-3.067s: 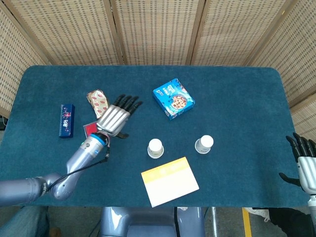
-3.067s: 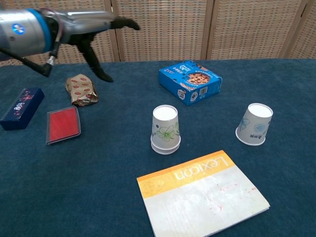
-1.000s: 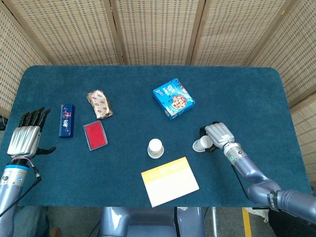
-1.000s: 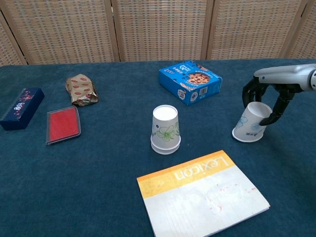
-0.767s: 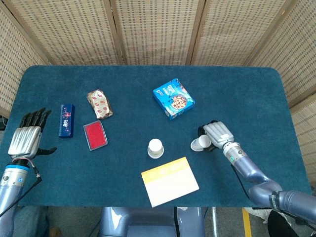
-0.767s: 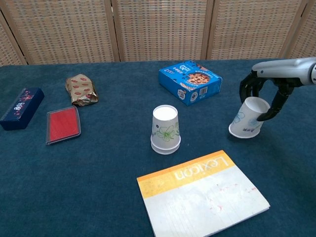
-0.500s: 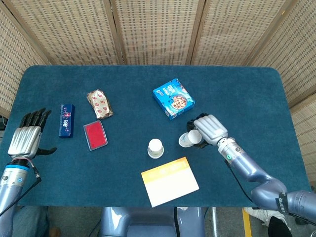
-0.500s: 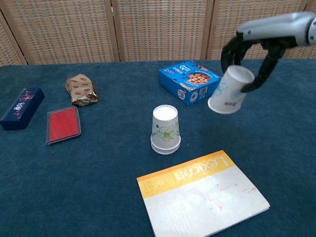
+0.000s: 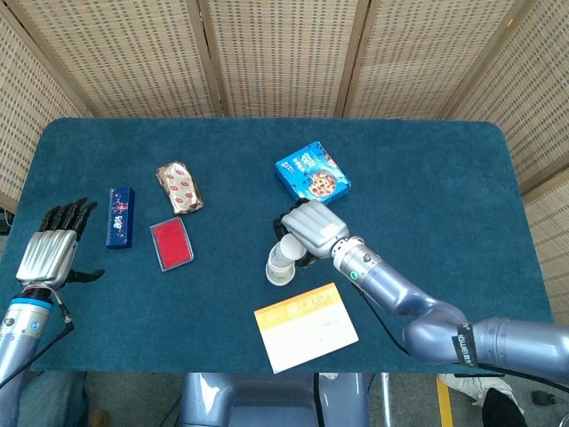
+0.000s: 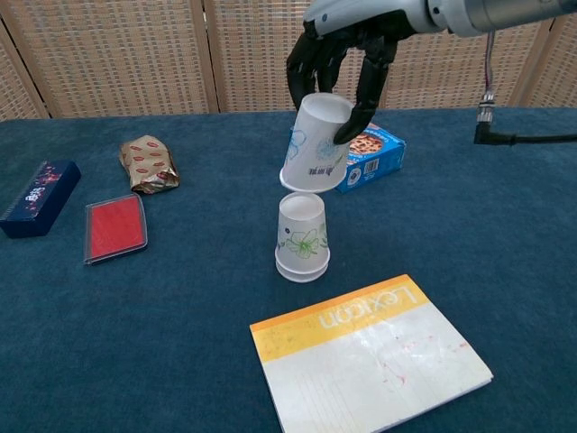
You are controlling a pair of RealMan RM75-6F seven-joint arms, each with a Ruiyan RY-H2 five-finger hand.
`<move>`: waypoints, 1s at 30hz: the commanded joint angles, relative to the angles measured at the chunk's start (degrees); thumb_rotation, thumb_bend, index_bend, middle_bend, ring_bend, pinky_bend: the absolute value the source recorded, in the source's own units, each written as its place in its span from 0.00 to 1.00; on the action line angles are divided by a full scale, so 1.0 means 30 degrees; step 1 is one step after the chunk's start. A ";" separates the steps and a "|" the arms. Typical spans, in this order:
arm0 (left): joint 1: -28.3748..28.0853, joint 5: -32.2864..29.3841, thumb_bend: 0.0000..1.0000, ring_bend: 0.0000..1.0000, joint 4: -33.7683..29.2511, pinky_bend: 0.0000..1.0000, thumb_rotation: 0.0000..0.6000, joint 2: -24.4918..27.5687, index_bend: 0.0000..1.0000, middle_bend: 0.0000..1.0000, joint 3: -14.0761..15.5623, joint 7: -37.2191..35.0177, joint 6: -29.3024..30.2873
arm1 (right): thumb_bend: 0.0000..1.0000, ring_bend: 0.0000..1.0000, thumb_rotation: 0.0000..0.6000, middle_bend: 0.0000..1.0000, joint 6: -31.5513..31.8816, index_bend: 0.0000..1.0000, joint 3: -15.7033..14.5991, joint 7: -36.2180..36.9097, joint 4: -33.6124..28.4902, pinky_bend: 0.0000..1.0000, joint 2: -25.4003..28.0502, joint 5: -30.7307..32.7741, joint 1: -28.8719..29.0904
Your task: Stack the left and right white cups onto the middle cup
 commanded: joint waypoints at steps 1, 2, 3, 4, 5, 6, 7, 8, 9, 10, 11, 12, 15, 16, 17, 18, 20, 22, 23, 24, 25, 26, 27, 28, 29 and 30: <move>0.0067 0.0068 0.00 0.00 -0.0034 0.00 1.00 0.0084 0.00 0.00 -0.0047 -0.0139 -0.0002 | 0.43 0.40 1.00 0.51 0.0611 0.51 -0.0910 -0.1105 -0.0181 0.28 -0.0500 0.1386 0.0901; 0.0110 0.0098 0.00 0.00 -0.0041 0.00 1.00 0.0125 0.00 0.00 -0.0074 -0.0212 0.0026 | 0.43 0.40 1.00 0.51 0.0784 0.51 -0.1160 -0.1407 -0.0165 0.28 -0.0582 0.1800 0.1145; 0.0134 0.0117 0.00 0.00 -0.0049 0.00 1.00 0.0147 0.00 0.00 -0.0087 -0.0268 0.0018 | 0.43 0.40 1.00 0.51 0.0940 0.51 -0.1292 -0.1557 -0.0166 0.28 -0.0647 0.2074 0.1289; 0.0160 0.0143 0.00 0.00 -0.0052 0.00 1.00 0.0172 0.00 0.00 -0.0094 -0.0318 -0.0002 | 0.43 0.40 1.00 0.51 0.1125 0.51 -0.1428 -0.1678 -0.0179 0.28 -0.0714 0.2416 0.1442; 0.0166 0.0157 0.00 0.00 -0.0046 0.00 1.00 0.0190 0.00 0.00 -0.0100 -0.0335 -0.0030 | 0.43 0.40 1.00 0.51 0.1254 0.51 -0.1504 -0.1750 -0.0177 0.28 -0.0760 0.2648 0.1553; 0.0170 0.0167 0.00 0.00 -0.0047 0.00 1.00 0.0204 0.00 0.00 -0.0102 -0.0340 -0.0063 | 0.43 0.40 1.00 0.51 0.1397 0.51 -0.1580 -0.1847 -0.0157 0.28 -0.0814 0.2847 0.1666; 0.0176 0.0176 0.00 0.00 -0.0050 0.00 1.00 0.0209 0.00 0.00 -0.0103 -0.0342 -0.0086 | 0.43 0.40 1.00 0.51 0.1532 0.51 -0.1655 -0.1944 -0.0138 0.28 -0.0873 0.3022 0.1772; 0.0186 0.0198 0.00 0.00 -0.0059 0.00 1.00 0.0219 0.00 0.00 -0.0105 -0.0331 -0.0099 | 0.43 0.40 1.00 0.51 0.1651 0.51 -0.1765 -0.2060 -0.0104 0.28 -0.0960 0.3324 0.1924; 0.0196 0.0230 0.00 0.00 -0.0074 0.00 1.00 0.0232 0.00 0.00 -0.0108 -0.0325 -0.0100 | 0.43 0.40 1.00 0.51 0.1706 0.51 -0.1834 -0.2142 -0.0065 0.28 -0.1031 0.3572 0.2055; 0.0210 0.0254 0.00 0.00 -0.0082 0.00 1.00 0.0238 0.00 0.00 -0.0114 -0.0333 -0.0094 | 0.43 0.40 1.00 0.51 0.1758 0.51 -0.1899 -0.2207 -0.0030 0.28 -0.1097 0.3793 0.2171; 0.0239 0.0267 0.00 0.00 -0.0090 0.00 1.00 0.0247 0.00 0.00 -0.0133 -0.0350 -0.0060 | 0.43 0.40 1.00 0.51 0.1809 0.51 -0.1985 -0.2296 0.0038 0.28 -0.1210 0.4081 0.2332; 0.0256 0.0268 0.00 0.00 -0.0091 0.00 1.00 0.0247 0.00 0.00 -0.0146 -0.0356 -0.0044 | 0.43 0.40 1.00 0.51 0.1842 0.51 -0.2057 -0.2371 0.0078 0.28 -0.1277 0.4292 0.2450; 0.0268 0.0240 0.00 0.00 -0.0065 0.00 1.00 0.0245 0.00 0.00 -0.0172 -0.0365 -0.0106 | 0.43 0.40 1.00 0.51 0.1917 0.51 -0.2160 -0.2446 0.0128 0.28 -0.1456 0.4836 0.2772; 0.0260 0.0229 0.00 0.00 -0.0049 0.00 1.00 0.0248 0.00 0.00 -0.0182 -0.0366 -0.0144 | 0.43 0.40 1.00 0.51 0.1937 0.51 -0.2148 -0.2403 0.0157 0.28 -0.1521 0.4923 0.2833; 0.0254 0.0222 0.00 0.00 -0.0039 0.00 1.00 0.0248 0.00 0.00 -0.0191 -0.0362 -0.0172 | 0.43 0.40 1.00 0.51 0.1967 0.51 -0.2157 -0.2384 0.0186 0.28 -0.1570 0.4967 0.2884; 0.0253 0.0220 0.00 0.00 -0.0033 0.00 1.00 0.0248 0.00 0.00 -0.0196 -0.0354 -0.0180 | 0.43 0.40 1.00 0.51 0.1996 0.51 -0.2169 -0.2377 0.0208 0.28 -0.1606 0.4979 0.2910; 0.0251 0.0216 0.00 0.00 -0.0022 0.00 1.00 0.0239 0.00 0.00 -0.0214 -0.0349 -0.0200 | 0.43 0.40 1.00 0.51 0.2058 0.51 -0.2192 -0.2360 0.0256 0.28 -0.1695 0.4992 0.2976; 0.0255 0.0211 0.00 0.00 -0.0016 0.00 1.00 0.0239 0.00 0.00 -0.0223 -0.0357 -0.0230 | 0.43 0.40 1.00 0.51 0.2094 0.51 -0.2183 -0.2287 0.0293 0.28 -0.1783 0.5029 0.3026; 0.0253 0.0204 0.00 0.00 -0.0007 0.00 1.00 0.0238 0.00 0.00 -0.0231 -0.0359 -0.0243 | 0.43 0.40 1.00 0.51 0.2098 0.51 -0.2177 -0.2252 0.0307 0.28 -0.1814 0.5057 0.3047; 0.0252 0.0191 0.00 0.00 -0.0007 0.00 1.00 0.0242 0.00 0.00 -0.0244 -0.0355 -0.0253 | 0.43 0.40 1.00 0.50 0.2098 0.50 -0.2168 -0.2208 0.0324 0.28 -0.1849 0.5110 0.3086; 0.0257 0.0182 0.00 0.00 -0.0010 0.00 1.00 0.0247 0.00 0.00 -0.0256 -0.0357 -0.0253 | 0.40 0.40 1.00 0.49 0.2104 0.49 -0.2160 -0.2176 0.0337 0.28 -0.1884 0.5152 0.3128; 0.0266 0.0184 0.00 0.00 -0.0016 0.00 1.00 0.0253 0.00 0.00 -0.0267 -0.0364 -0.0254 | 0.34 0.38 1.00 0.46 0.2116 0.46 -0.2161 -0.2154 0.0360 0.28 -0.1925 0.5179 0.3183; 0.0277 0.0188 0.00 0.00 -0.0023 0.00 1.00 0.0259 0.00 0.00 -0.0271 -0.0367 -0.0250 | 0.25 0.35 1.00 0.41 0.2130 0.40 -0.2191 -0.2164 0.0383 0.28 -0.1953 0.5190 0.3220; 0.0284 0.0195 0.00 0.00 -0.0030 0.00 1.00 0.0262 0.00 0.00 -0.0277 -0.0367 -0.0249 | 0.13 0.28 1.00 0.29 0.2140 0.26 -0.2253 -0.2208 0.0419 0.26 -0.1981 0.5216 0.3263; 0.0290 0.0205 0.00 0.00 -0.0032 0.00 1.00 0.0264 0.00 0.00 -0.0281 -0.0366 -0.0248 | 0.04 0.19 1.00 0.15 0.2123 0.12 -0.2352 -0.2291 0.0431 0.22 -0.1995 0.5294 0.3325; 0.0293 0.0223 0.00 0.00 -0.0035 0.00 1.00 0.0262 0.00 0.00 -0.0276 -0.0362 -0.0263 | 0.00 0.13 1.00 0.08 0.1868 0.05 -0.2459 -0.2221 0.0337 0.18 -0.1985 0.5579 0.3366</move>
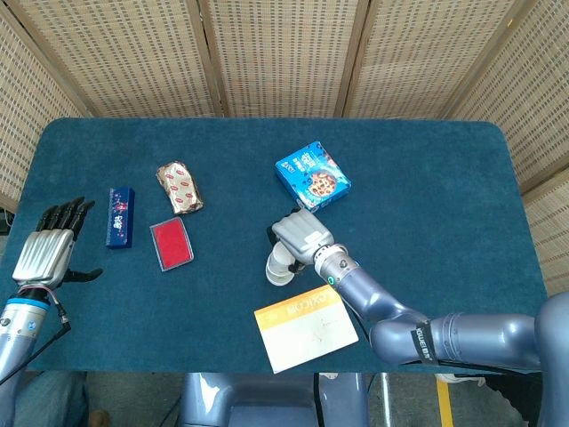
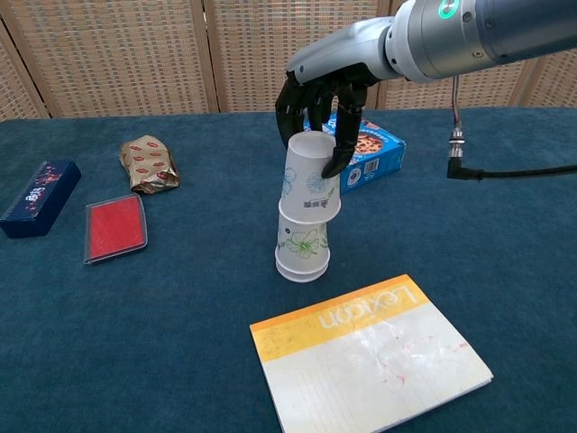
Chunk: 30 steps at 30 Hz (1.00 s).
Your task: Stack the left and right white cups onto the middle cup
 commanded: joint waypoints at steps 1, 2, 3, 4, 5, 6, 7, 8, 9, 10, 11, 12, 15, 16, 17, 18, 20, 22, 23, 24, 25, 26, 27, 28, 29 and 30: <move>-0.0022 -0.0004 0.00 0.00 0.0030 0.00 1.00 -0.0025 0.00 0.00 0.0010 0.0030 -0.0079 | 0.00 0.06 1.00 0.01 -0.0738 0.00 0.0305 0.0937 -0.0316 0.12 0.0078 0.0901 -0.0017; -0.0036 -0.0024 0.00 0.00 0.0033 0.00 1.00 -0.0031 0.00 0.00 0.0004 0.0043 -0.0121 | 0.00 0.02 1.00 0.00 -0.0906 0.00 0.0516 0.1264 -0.0327 0.08 0.0220 0.0808 -0.0039; -0.0041 -0.0023 0.00 0.00 0.0018 0.00 1.00 -0.0032 0.00 0.00 -0.0007 0.0035 -0.0137 | 0.00 0.01 1.00 0.00 -0.0847 0.00 0.0574 0.1341 -0.0324 0.07 0.0284 0.0532 -0.0079; -0.0039 -0.0004 0.00 0.00 0.0011 0.00 1.00 -0.0033 0.00 0.00 -0.0008 0.0042 -0.0136 | 0.00 0.00 1.00 0.00 -0.0735 0.00 0.0571 0.1349 -0.0337 0.06 0.0344 0.0258 -0.0119; -0.0028 0.0029 0.00 0.00 0.0012 0.00 1.00 -0.0037 0.00 0.00 0.0002 0.0068 -0.0123 | 0.00 0.00 1.00 0.00 -0.0616 0.00 0.0537 0.1363 -0.0423 0.04 0.0459 0.0031 -0.0167; -0.0021 0.0043 0.00 0.00 0.0008 0.00 1.00 -0.0041 0.00 0.00 0.0004 0.0067 -0.0123 | 0.00 0.00 1.00 0.00 -0.0567 0.00 0.0524 0.1423 -0.0513 0.04 0.0558 -0.0050 -0.0207; -0.0018 0.0043 0.00 0.00 0.0004 0.00 1.00 -0.0042 0.00 0.00 0.0001 0.0059 -0.0133 | 0.00 0.00 1.00 0.00 -0.0551 0.00 0.0505 0.1486 -0.0590 0.03 0.0652 -0.0105 -0.0240; -0.0015 0.0042 0.00 0.00 -0.0005 0.00 1.00 -0.0038 0.00 0.00 0.0000 0.0055 -0.0146 | 0.00 0.00 1.00 0.00 -0.0543 0.00 0.0461 0.1530 -0.0667 0.02 0.0778 -0.0152 -0.0279; -0.0009 0.0043 0.00 0.00 -0.0005 0.00 1.00 -0.0033 0.00 0.00 -0.0001 0.0055 -0.0144 | 0.00 0.00 1.00 0.00 -0.0538 0.00 0.0413 0.1540 -0.0718 0.01 0.0872 -0.0190 -0.0306; -0.0008 0.0048 0.00 0.00 0.0006 0.00 1.00 -0.0038 0.00 0.00 -0.0008 0.0076 -0.0134 | 0.00 0.00 1.00 0.00 -0.0484 0.00 0.0293 0.1538 -0.0818 0.00 0.1062 -0.0306 -0.0384; -0.0004 0.0046 0.00 0.00 -0.0005 0.00 1.00 -0.0046 0.00 0.00 -0.0009 0.0102 -0.0126 | 0.00 0.00 1.00 0.00 -0.0360 0.00 0.0136 0.1523 -0.0903 0.00 0.1231 -0.0500 -0.0516; -0.0001 0.0066 0.00 0.00 -0.0035 0.00 1.00 -0.0053 0.00 0.00 -0.0003 0.0113 -0.0129 | 0.00 0.00 1.00 0.00 -0.0213 0.00 -0.0091 0.1460 -0.0942 0.00 0.1374 -0.0701 -0.0684; 0.0056 0.0214 0.00 0.00 -0.0139 0.00 1.00 -0.0060 0.00 0.00 0.0045 0.0178 -0.0039 | 0.00 0.00 1.00 0.00 0.0205 0.02 -0.0817 0.1377 -0.1154 0.00 0.1692 -0.1667 -0.1391; 0.0086 0.0277 0.00 0.00 -0.0183 0.00 1.00 -0.0067 0.00 0.00 0.0058 0.0186 0.0011 | 0.00 0.00 1.00 0.00 0.0270 0.05 -0.1114 0.1361 -0.1239 0.00 0.1798 -0.2053 -0.1674; 0.0105 0.0309 0.00 0.00 -0.0211 0.00 1.00 -0.0068 0.00 0.00 0.0066 0.0186 0.0037 | 0.00 0.00 1.00 0.00 0.0279 0.09 -0.1245 0.1366 -0.1282 0.00 0.1847 -0.2243 -0.1806; 0.0138 0.0369 0.00 0.00 -0.0255 0.00 1.00 -0.0062 0.00 0.00 0.0081 0.0204 0.0093 | 0.00 0.00 1.00 0.00 0.0291 0.11 -0.1408 0.1431 -0.1340 0.00 0.1913 -0.2599 -0.2038; 0.0187 0.0487 0.00 0.00 -0.0331 0.00 1.00 -0.0070 0.00 0.00 0.0126 0.0268 0.0166 | 0.00 0.00 1.00 0.00 0.0295 0.16 -0.1670 0.1614 -0.1428 0.00 0.1978 -0.3220 -0.2470; 0.0224 0.0576 0.00 0.00 -0.0386 0.00 1.00 -0.0092 0.00 0.00 0.0147 0.0309 0.0238 | 0.00 0.00 1.00 0.00 0.0254 0.17 -0.1779 0.1822 -0.1487 0.00 0.1974 -0.3732 -0.2781; 0.0244 0.0635 0.00 0.00 -0.0423 0.00 1.00 -0.0104 0.00 0.00 0.0163 0.0347 0.0277 | 0.00 0.00 1.00 0.00 0.0215 0.17 -0.1818 0.1926 -0.1503 0.00 0.1922 -0.4076 -0.2938; 0.0254 0.0658 0.00 0.00 -0.0439 0.00 1.00 -0.0111 0.00 0.00 0.0171 0.0363 0.0292 | 0.00 0.00 1.00 0.00 0.0201 0.17 -0.1824 0.1967 -0.1498 0.00 0.1888 -0.4232 -0.3000; 0.0269 0.0677 0.00 0.00 -0.0451 0.00 1.00 -0.0113 0.00 0.00 0.0176 0.0377 0.0311 | 0.00 0.00 1.00 0.00 0.0187 0.18 -0.1818 0.2024 -0.1477 0.00 0.1838 -0.4422 -0.3076; 0.0278 0.0692 0.00 0.00 -0.0463 0.00 1.00 -0.0115 0.00 0.00 0.0180 0.0380 0.0319 | 0.00 0.00 1.00 0.00 0.0168 0.18 -0.1811 0.2052 -0.1466 0.00 0.1795 -0.4536 -0.3113; 0.0297 0.0717 0.00 0.00 -0.0479 0.00 1.00 -0.0117 0.00 0.00 0.0185 0.0383 0.0337 | 0.00 0.00 1.00 0.00 0.0132 0.18 -0.1782 0.2090 -0.1428 0.00 0.1688 -0.4713 -0.3156; 0.0310 0.0725 0.00 0.00 -0.0489 0.00 1.00 -0.0115 0.00 0.00 0.0187 0.0382 0.0345 | 0.00 0.00 1.00 0.00 0.0118 0.18 -0.1755 0.2098 -0.1385 0.00 0.1592 -0.4801 -0.3170; 0.0324 0.0734 0.00 0.00 -0.0496 0.00 1.00 -0.0109 0.00 0.00 0.0185 0.0370 0.0353 | 0.00 0.00 1.00 0.00 0.0108 0.18 -0.1730 0.2088 -0.1350 0.00 0.1490 -0.4874 -0.3172; 0.0345 0.0743 0.00 0.00 -0.0503 0.00 1.00 -0.0090 0.00 0.00 0.0182 0.0334 0.0354 | 0.00 0.00 1.00 0.00 0.0095 0.19 -0.1701 0.2067 -0.1312 0.00 0.1353 -0.4935 -0.3166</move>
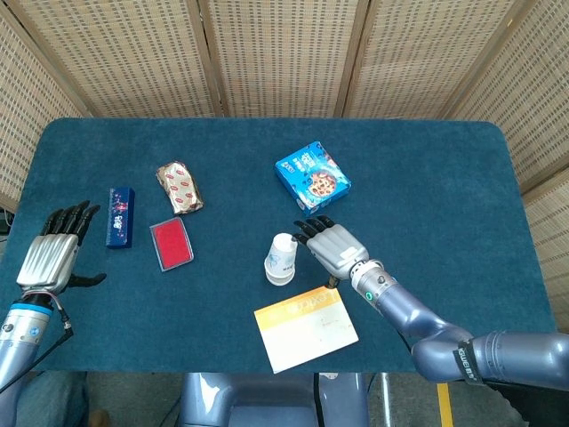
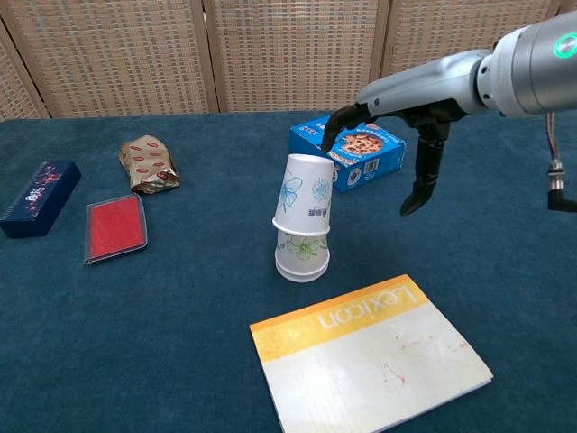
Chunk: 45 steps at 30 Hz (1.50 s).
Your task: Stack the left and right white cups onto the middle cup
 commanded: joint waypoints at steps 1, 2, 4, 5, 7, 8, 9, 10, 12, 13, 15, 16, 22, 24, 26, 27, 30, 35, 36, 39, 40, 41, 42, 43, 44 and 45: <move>0.0042 0.0000 0.00 0.00 -0.0007 0.00 1.00 0.0034 0.00 0.00 -0.0017 -0.0079 0.0013 | 0.00 0.00 1.00 0.00 -0.0097 0.19 0.0056 -0.0045 0.0051 0.00 -0.0378 -0.0195 0.0005; 0.0045 0.0008 0.00 0.00 -0.0001 0.00 1.00 0.0050 0.00 0.00 -0.0031 -0.0113 -0.0005 | 0.00 0.00 1.00 0.00 -0.0127 0.20 0.0038 -0.0132 0.0021 0.00 -0.0509 -0.0226 0.0037; 0.0054 0.0035 0.00 0.00 -0.0002 0.00 1.00 0.0076 0.00 0.00 -0.0025 -0.0142 -0.0041 | 0.00 0.00 1.00 0.00 -0.0221 0.21 -0.0083 -0.0388 -0.0172 0.00 -0.0695 -0.0313 0.0123; 0.0047 0.0055 0.00 0.00 0.0009 0.00 1.00 0.0080 0.00 0.00 -0.0021 -0.0164 -0.0091 | 0.00 0.00 1.00 0.00 -0.0218 0.21 -0.0139 -0.0541 -0.0345 0.00 -0.0817 -0.0365 0.0166; 0.0040 0.0063 0.00 0.00 0.0028 0.00 1.00 0.0103 0.00 0.00 -0.0024 -0.0189 -0.0151 | 0.00 0.00 1.00 0.00 0.0053 0.21 -0.0100 -0.0716 -0.0719 0.00 -0.0979 -0.0715 0.0138; 0.0042 0.0059 0.00 0.00 0.0033 0.00 1.00 0.0112 0.00 0.00 -0.0031 -0.0215 -0.0170 | 0.00 0.00 1.00 0.00 0.0335 0.21 -0.0016 -0.0754 -0.0883 0.00 -0.1028 -0.1025 0.0055; 0.0049 0.0055 0.00 0.00 0.0044 0.00 1.00 0.0122 0.00 0.00 -0.0038 -0.0242 -0.0178 | 0.00 0.00 1.00 0.00 0.0688 0.21 0.0074 -0.0787 -0.1028 0.00 -0.1056 -0.1413 -0.0069; 0.0055 0.0052 0.00 0.00 0.0059 0.00 1.00 0.0130 0.00 0.00 -0.0044 -0.0262 -0.0183 | 0.00 0.00 1.00 0.00 0.0993 0.21 0.0125 -0.0817 -0.1113 0.00 -0.1071 -0.1758 -0.0202; 0.0074 0.0041 0.00 0.00 0.0074 0.00 1.00 0.0145 0.00 0.00 -0.0062 -0.0303 -0.0172 | 0.00 0.00 1.00 0.00 0.1566 0.21 0.0248 -0.0939 -0.1157 0.00 -0.1043 -0.2357 -0.0403; 0.0081 0.0042 0.00 0.00 0.0068 0.00 1.00 0.0161 0.00 0.00 -0.0076 -0.0338 -0.0173 | 0.00 0.00 1.00 0.00 0.1890 0.21 0.0311 -0.1037 -0.1121 0.00 -0.1002 -0.2640 -0.0513; 0.0107 0.0094 0.00 0.00 0.0050 0.00 1.00 0.0190 0.00 0.00 -0.0073 -0.0383 -0.0169 | 0.00 0.00 1.00 0.01 0.2396 0.21 0.0412 -0.1162 -0.1013 0.00 -0.0834 -0.2995 -0.0734; 0.0124 0.0135 0.00 0.00 0.0040 0.00 1.00 0.0201 0.00 0.00 -0.0063 -0.0401 -0.0160 | 0.00 0.00 1.00 0.01 0.2576 0.21 0.0453 -0.1156 -0.0965 0.00 -0.0709 -0.3114 -0.0859; 0.0333 0.0713 0.00 0.00 0.0197 0.00 1.00 -0.0053 0.00 0.00 -0.0037 -0.0370 0.0419 | 0.00 0.00 1.00 0.05 0.4185 0.21 0.0108 -0.0840 -0.0024 0.00 0.0361 -0.4535 -0.2380; 0.0592 0.1239 0.00 0.00 0.0559 0.00 1.00 -0.0449 0.00 0.00 0.0009 -0.0439 0.1076 | 0.00 0.00 1.00 0.06 0.5066 0.21 -0.0194 -0.0411 0.0605 0.00 0.0464 -0.5836 -0.3222; 0.1018 0.1850 0.00 0.00 0.0869 0.00 1.00 -0.0824 0.00 0.00 0.0177 -0.0711 0.1780 | 0.00 0.00 1.00 0.05 0.6449 0.18 -0.0583 0.0480 0.1694 0.00 0.0583 -0.7599 -0.4501; 0.1291 0.2090 0.00 0.00 0.1005 0.00 1.00 -0.0942 0.00 0.00 0.0292 -0.0972 0.2109 | 0.00 0.00 1.00 0.04 0.7336 0.15 -0.0827 0.1054 0.2225 0.00 0.0748 -0.8061 -0.5350; 0.2070 0.3115 0.00 0.00 0.1777 0.00 1.00 -0.1421 0.00 0.00 0.0632 -0.1827 0.3126 | 0.00 0.00 1.00 0.00 0.9617 0.02 -0.1467 0.3274 0.3274 0.00 0.0822 -0.9741 -0.7714; 0.2781 0.3945 0.00 0.00 0.2463 0.00 1.00 -0.1704 0.00 0.00 0.1039 -0.2675 0.3693 | 0.00 0.00 1.00 0.00 1.2009 0.00 -0.2048 0.5233 0.3997 0.00 0.0682 -1.1551 -1.0188; 0.3000 0.4064 0.00 0.00 0.2537 0.00 1.00 -0.1716 0.00 0.00 0.1224 -0.2817 0.3781 | 0.00 0.00 1.00 0.00 1.2681 0.00 -0.2393 0.5463 0.4118 0.00 0.0713 -1.1961 -1.0918; 0.3482 0.4742 0.00 0.00 0.2777 0.00 1.00 -0.1730 0.00 0.00 0.1579 -0.3194 0.4139 | 0.00 0.00 1.00 0.00 1.4527 0.00 -0.3171 0.6111 0.5047 0.00 0.0482 -1.3733 -1.2706; 0.3629 0.5038 0.00 0.00 0.2899 0.00 1.00 -0.1744 0.00 0.00 0.1682 -0.3325 0.4272 | 0.00 0.00 1.00 0.00 1.4970 0.00 -0.3400 0.6316 0.5523 0.00 0.0369 -1.4222 -1.3269; 0.3722 0.5243 0.00 0.00 0.2995 0.00 1.00 -0.1753 0.00 0.00 0.1753 -0.3433 0.4340 | 0.00 0.00 1.00 0.00 1.5237 0.00 -0.3521 0.6463 0.5869 0.00 0.0276 -1.4503 -1.3649; 0.3798 0.5430 0.00 0.00 0.3103 0.00 1.00 -0.1764 0.00 0.00 0.1810 -0.3558 0.4382 | 0.00 0.00 1.00 0.00 1.5460 0.00 -0.3610 0.6641 0.6177 0.00 0.0183 -1.4731 -1.4001; 0.3881 0.5668 0.00 0.00 0.3263 0.00 1.00 -0.1785 0.00 0.00 0.1872 -0.3741 0.4417 | 0.00 0.00 1.00 0.00 1.5712 0.00 -0.3688 0.6953 0.6539 0.00 0.0060 -1.4983 -1.4436; 0.3919 0.5825 0.00 0.00 0.3391 0.00 1.00 -0.1802 0.00 0.00 0.1895 -0.3879 0.4421 | 0.00 0.00 1.00 0.00 1.5846 0.00 -0.3684 0.7165 0.6778 0.00 -0.0029 -1.5149 -1.4685; 0.3951 0.6082 0.00 0.00 0.3565 0.00 1.00 -0.1833 0.00 0.00 0.1930 -0.4089 0.4452 | 0.00 0.00 1.00 0.00 1.5977 0.00 -0.3728 0.7378 0.7024 0.00 -0.0101 -1.5282 -1.4979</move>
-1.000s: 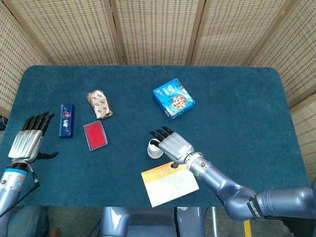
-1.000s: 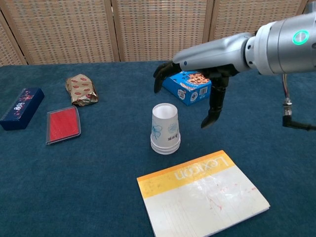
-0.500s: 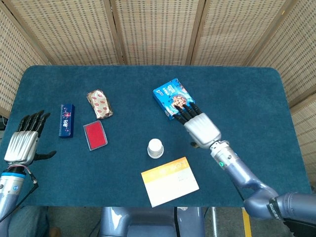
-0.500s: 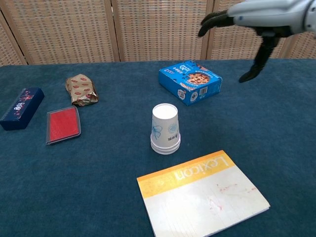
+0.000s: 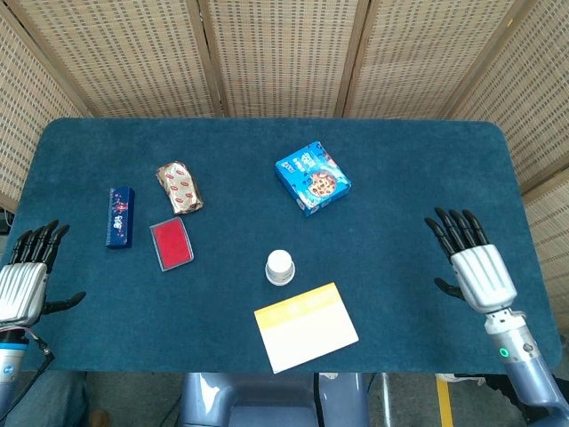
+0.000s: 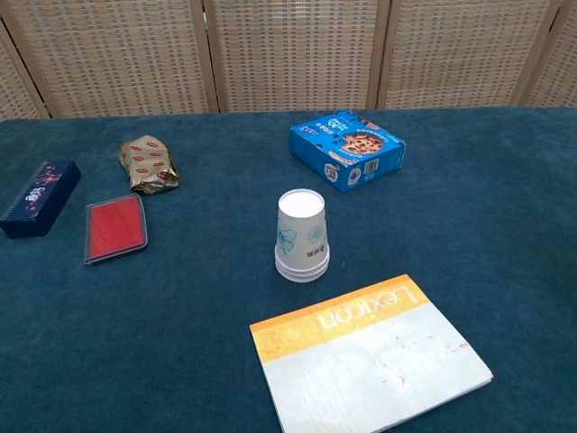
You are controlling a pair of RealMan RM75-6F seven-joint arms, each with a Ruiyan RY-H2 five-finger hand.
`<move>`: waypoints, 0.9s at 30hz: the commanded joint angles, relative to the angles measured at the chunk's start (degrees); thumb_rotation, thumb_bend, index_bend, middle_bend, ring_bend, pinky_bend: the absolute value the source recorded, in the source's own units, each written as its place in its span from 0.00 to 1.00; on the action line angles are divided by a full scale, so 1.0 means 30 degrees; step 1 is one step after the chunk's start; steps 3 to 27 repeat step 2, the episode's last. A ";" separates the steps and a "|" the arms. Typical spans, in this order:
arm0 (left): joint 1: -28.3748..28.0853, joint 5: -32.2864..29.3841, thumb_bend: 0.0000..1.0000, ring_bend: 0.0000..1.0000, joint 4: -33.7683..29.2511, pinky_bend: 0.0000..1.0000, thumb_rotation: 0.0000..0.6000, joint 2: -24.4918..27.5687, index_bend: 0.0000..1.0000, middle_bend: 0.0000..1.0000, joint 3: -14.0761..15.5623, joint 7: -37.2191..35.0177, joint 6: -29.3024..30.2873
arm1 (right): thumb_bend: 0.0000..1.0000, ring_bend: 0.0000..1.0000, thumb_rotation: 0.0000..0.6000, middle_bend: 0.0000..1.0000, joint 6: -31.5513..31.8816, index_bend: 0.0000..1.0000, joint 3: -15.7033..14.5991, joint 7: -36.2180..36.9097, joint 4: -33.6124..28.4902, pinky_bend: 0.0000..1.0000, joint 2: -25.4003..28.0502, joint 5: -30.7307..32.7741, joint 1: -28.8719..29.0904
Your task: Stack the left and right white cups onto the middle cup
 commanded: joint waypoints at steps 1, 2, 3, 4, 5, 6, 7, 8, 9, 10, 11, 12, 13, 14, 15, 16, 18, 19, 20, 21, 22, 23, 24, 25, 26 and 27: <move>0.0226 0.0692 0.00 0.00 0.0543 0.00 1.00 -0.0100 0.00 0.00 0.0180 -0.0616 0.0173 | 0.00 0.00 1.00 0.00 0.0673 0.00 -0.0383 0.0926 0.1079 0.00 -0.0403 -0.0877 -0.1144; 0.0259 0.1039 0.00 0.00 0.0831 0.00 1.00 -0.0174 0.00 0.00 0.0176 -0.0930 0.0277 | 0.00 0.00 1.00 0.00 0.0747 0.00 -0.0365 0.1071 0.1382 0.00 -0.0496 -0.1034 -0.1411; 0.0259 0.1039 0.00 0.00 0.0831 0.00 1.00 -0.0174 0.00 0.00 0.0176 -0.0930 0.0277 | 0.00 0.00 1.00 0.00 0.0747 0.00 -0.0365 0.1071 0.1382 0.00 -0.0496 -0.1034 -0.1411; 0.0259 0.1039 0.00 0.00 0.0831 0.00 1.00 -0.0174 0.00 0.00 0.0176 -0.0930 0.0277 | 0.00 0.00 1.00 0.00 0.0747 0.00 -0.0365 0.1071 0.1382 0.00 -0.0496 -0.1034 -0.1411; 0.0259 0.1039 0.00 0.00 0.0831 0.00 1.00 -0.0174 0.00 0.00 0.0176 -0.0930 0.0277 | 0.00 0.00 1.00 0.00 0.0747 0.00 -0.0365 0.1071 0.1382 0.00 -0.0496 -0.1034 -0.1411; 0.0259 0.1039 0.00 0.00 0.0831 0.00 1.00 -0.0174 0.00 0.00 0.0176 -0.0930 0.0277 | 0.00 0.00 1.00 0.00 0.0747 0.00 -0.0365 0.1071 0.1382 0.00 -0.0496 -0.1034 -0.1411; 0.0259 0.1039 0.00 0.00 0.0831 0.00 1.00 -0.0174 0.00 0.00 0.0176 -0.0930 0.0277 | 0.00 0.00 1.00 0.00 0.0747 0.00 -0.0365 0.1071 0.1382 0.00 -0.0496 -0.1034 -0.1411; 0.0259 0.1039 0.00 0.00 0.0831 0.00 1.00 -0.0174 0.00 0.00 0.0176 -0.0930 0.0277 | 0.00 0.00 1.00 0.00 0.0747 0.00 -0.0365 0.1071 0.1382 0.00 -0.0496 -0.1034 -0.1411; 0.0259 0.1039 0.00 0.00 0.0831 0.00 1.00 -0.0174 0.00 0.00 0.0176 -0.0930 0.0277 | 0.00 0.00 1.00 0.00 0.0747 0.00 -0.0365 0.1071 0.1382 0.00 -0.0496 -0.1034 -0.1411; 0.0259 0.1039 0.00 0.00 0.0831 0.00 1.00 -0.0174 0.00 0.00 0.0176 -0.0930 0.0277 | 0.00 0.00 1.00 0.00 0.0747 0.00 -0.0365 0.1071 0.1382 0.00 -0.0496 -0.1034 -0.1411; 0.0259 0.1039 0.00 0.00 0.0831 0.00 1.00 -0.0174 0.00 0.00 0.0176 -0.0930 0.0277 | 0.00 0.00 1.00 0.00 0.0747 0.00 -0.0365 0.1071 0.1382 0.00 -0.0496 -0.1034 -0.1411; 0.0259 0.1039 0.00 0.00 0.0831 0.00 1.00 -0.0174 0.00 0.00 0.0176 -0.0930 0.0277 | 0.00 0.00 1.00 0.00 0.0747 0.00 -0.0365 0.1071 0.1382 0.00 -0.0496 -0.1034 -0.1411; 0.0259 0.1039 0.00 0.00 0.0831 0.00 1.00 -0.0174 0.00 0.00 0.0176 -0.0930 0.0277 | 0.00 0.00 1.00 0.00 0.0747 0.00 -0.0365 0.1071 0.1382 0.00 -0.0496 -0.1034 -0.1411; 0.0259 0.1039 0.00 0.00 0.0831 0.00 1.00 -0.0174 0.00 0.00 0.0176 -0.0930 0.0277 | 0.00 0.00 1.00 0.00 0.0747 0.00 -0.0365 0.1071 0.1382 0.00 -0.0496 -0.1034 -0.1411; 0.0259 0.1039 0.00 0.00 0.0831 0.00 1.00 -0.0174 0.00 0.00 0.0176 -0.0930 0.0277 | 0.00 0.00 1.00 0.00 0.0747 0.00 -0.0365 0.1071 0.1382 0.00 -0.0496 -0.1034 -0.1411; 0.0259 0.1039 0.00 0.00 0.0831 0.00 1.00 -0.0174 0.00 0.00 0.0176 -0.0930 0.0277 | 0.00 0.00 1.00 0.00 0.0747 0.00 -0.0365 0.1071 0.1382 0.00 -0.0496 -0.1034 -0.1411; 0.0259 0.1039 0.00 0.00 0.0831 0.00 1.00 -0.0174 0.00 0.00 0.0176 -0.0930 0.0277 | 0.00 0.00 1.00 0.00 0.0747 0.00 -0.0365 0.1071 0.1382 0.00 -0.0496 -0.1034 -0.1411; 0.0259 0.1039 0.00 0.00 0.0831 0.00 1.00 -0.0174 0.00 0.00 0.0176 -0.0930 0.0277 | 0.00 0.00 1.00 0.00 0.0747 0.00 -0.0365 0.1071 0.1382 0.00 -0.0496 -0.1034 -0.1411; 0.0259 0.1039 0.00 0.00 0.0831 0.00 1.00 -0.0174 0.00 0.00 0.0176 -0.0930 0.0277 | 0.00 0.00 1.00 0.00 0.0747 0.00 -0.0365 0.1071 0.1382 0.00 -0.0496 -0.1034 -0.1411; 0.0259 0.1039 0.00 0.00 0.0831 0.00 1.00 -0.0174 0.00 0.00 0.0176 -0.0930 0.0277 | 0.00 0.00 1.00 0.00 0.0747 0.00 -0.0365 0.1071 0.1382 0.00 -0.0496 -0.1034 -0.1411; 0.0259 0.1039 0.00 0.00 0.0831 0.00 1.00 -0.0174 0.00 0.00 0.0176 -0.0930 0.0277 | 0.00 0.00 1.00 0.00 0.0747 0.00 -0.0365 0.1071 0.1382 0.00 -0.0496 -0.1034 -0.1411; 0.0259 0.1039 0.00 0.00 0.0831 0.00 1.00 -0.0174 0.00 0.00 0.0176 -0.0930 0.0277 | 0.00 0.00 1.00 0.00 0.0747 0.00 -0.0365 0.1071 0.1382 0.00 -0.0496 -0.1034 -0.1411; 0.0259 0.1039 0.00 0.00 0.0831 0.00 1.00 -0.0174 0.00 0.00 0.0176 -0.0930 0.0277 | 0.00 0.00 1.00 0.00 0.0747 0.00 -0.0365 0.1071 0.1382 0.00 -0.0496 -0.1034 -0.1411; 0.0259 0.1039 0.00 0.00 0.0831 0.00 1.00 -0.0174 0.00 0.00 0.0176 -0.0930 0.0277 | 0.00 0.00 1.00 0.00 0.0747 0.00 -0.0365 0.1071 0.1382 0.00 -0.0496 -0.1034 -0.1411; 0.0259 0.1039 0.00 0.00 0.0831 0.00 1.00 -0.0174 0.00 0.00 0.0176 -0.0930 0.0277 | 0.00 0.00 1.00 0.00 0.0747 0.00 -0.0365 0.1071 0.1382 0.00 -0.0496 -0.1034 -0.1411; 0.0259 0.1039 0.00 0.00 0.0831 0.00 1.00 -0.0174 0.00 0.00 0.0176 -0.0930 0.0277 | 0.00 0.00 1.00 0.00 0.0747 0.00 -0.0365 0.1071 0.1382 0.00 -0.0496 -0.1034 -0.1411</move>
